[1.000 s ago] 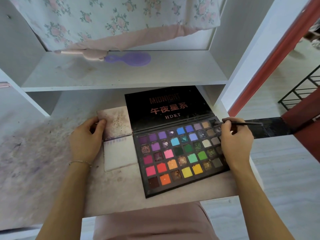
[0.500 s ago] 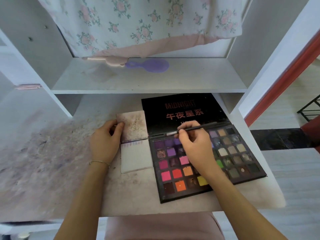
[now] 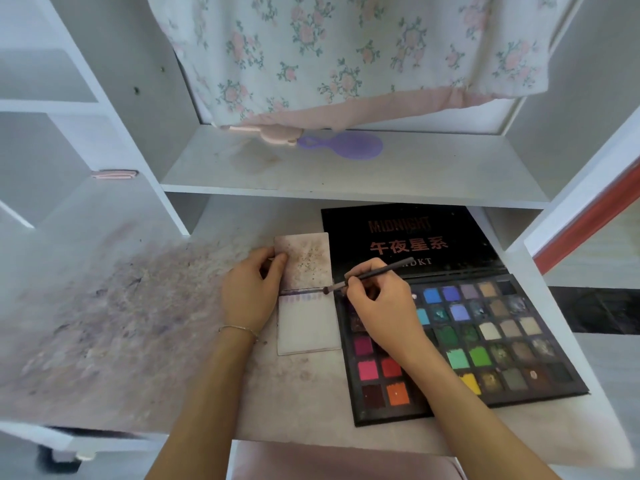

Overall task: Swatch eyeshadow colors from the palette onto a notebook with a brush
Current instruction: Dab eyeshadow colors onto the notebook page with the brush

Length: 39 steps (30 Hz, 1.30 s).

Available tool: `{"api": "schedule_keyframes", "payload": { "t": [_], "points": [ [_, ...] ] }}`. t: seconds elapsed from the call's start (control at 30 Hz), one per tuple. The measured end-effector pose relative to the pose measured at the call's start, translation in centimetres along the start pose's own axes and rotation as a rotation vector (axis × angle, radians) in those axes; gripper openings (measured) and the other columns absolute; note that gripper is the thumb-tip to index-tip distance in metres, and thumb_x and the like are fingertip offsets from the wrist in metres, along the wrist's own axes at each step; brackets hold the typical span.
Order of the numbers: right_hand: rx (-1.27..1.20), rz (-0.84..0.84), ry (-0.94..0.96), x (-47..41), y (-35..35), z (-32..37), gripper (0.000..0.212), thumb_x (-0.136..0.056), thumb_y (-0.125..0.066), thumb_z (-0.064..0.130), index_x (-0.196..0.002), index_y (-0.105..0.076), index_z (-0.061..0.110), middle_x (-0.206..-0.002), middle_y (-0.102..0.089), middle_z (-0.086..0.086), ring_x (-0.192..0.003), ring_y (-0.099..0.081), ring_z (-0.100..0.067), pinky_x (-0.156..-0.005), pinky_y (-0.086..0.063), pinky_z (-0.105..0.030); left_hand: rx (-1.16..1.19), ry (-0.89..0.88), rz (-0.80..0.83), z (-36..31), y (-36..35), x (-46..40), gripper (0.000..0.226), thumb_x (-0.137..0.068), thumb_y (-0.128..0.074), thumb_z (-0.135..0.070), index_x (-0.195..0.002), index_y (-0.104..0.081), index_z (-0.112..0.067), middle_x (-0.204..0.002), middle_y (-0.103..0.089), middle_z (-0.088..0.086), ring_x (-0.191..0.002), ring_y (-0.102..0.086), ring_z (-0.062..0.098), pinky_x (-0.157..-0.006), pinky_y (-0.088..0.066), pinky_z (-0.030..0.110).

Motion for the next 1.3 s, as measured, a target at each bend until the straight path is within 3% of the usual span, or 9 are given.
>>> {"api": "schedule_keyframes", "payload": {
  "t": [0.23,0.77,0.9,1.3],
  "points": [
    [0.030,0.045,-0.003,-0.05,-0.29,-0.13,0.020,-0.086,-0.053,0.012,-0.073,-0.051,0.028,-0.060,-0.055,0.007,-0.057,-0.052,0.002,-0.049,-0.040,-0.009,0.020,0.014,-0.008,0.15,-0.09,-0.04,0.019,-0.089,-0.055,-0.027,-0.093,-0.067,-0.013,-0.072,-0.060,-0.004,-0.067,-0.054,0.015,-0.055,-0.037,0.019],
    [0.064,0.042,0.015,-0.07,-0.30,-0.05,0.016,-0.087,-0.052,0.014,-0.077,-0.052,0.025,-0.064,-0.056,0.008,-0.061,-0.052,0.002,-0.053,-0.042,-0.011,0.019,-0.008,-0.010,0.33,-0.14,-0.09,0.020,-0.090,-0.054,-0.028,-0.091,-0.067,-0.013,-0.071,-0.060,-0.004,-0.065,-0.054,0.014,-0.055,-0.037,0.017],
    [0.065,0.060,0.008,0.02,-0.28,-0.07,0.020,-0.087,-0.052,0.012,-0.073,-0.051,0.026,-0.060,-0.053,0.008,-0.056,-0.051,0.003,-0.049,-0.040,-0.010,0.025,-0.008,-0.012,0.28,-0.18,-0.06,0.020,-0.090,-0.054,-0.028,-0.091,-0.067,-0.013,-0.072,-0.062,-0.002,-0.067,-0.055,0.016,-0.058,-0.040,0.024],
    [0.014,-0.011,0.034,-0.05,-0.09,0.10,0.023,-0.088,-0.051,0.012,-0.079,-0.055,0.033,-0.068,-0.061,0.008,-0.067,-0.057,-0.003,-0.054,-0.044,-0.011,0.034,-0.001,-0.004,0.37,-0.21,-0.07,0.020,-0.090,-0.054,-0.030,-0.092,-0.067,-0.014,-0.072,-0.062,-0.004,-0.066,-0.056,0.015,-0.056,-0.041,0.020]
  ]
}}
Point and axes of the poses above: each hand's wrist, its own x-axis away from the middle knuckle, its own y-axis out of the back of the hand, z = x × y, the point moved 4 cm from there along -x, towards the middle knuckle
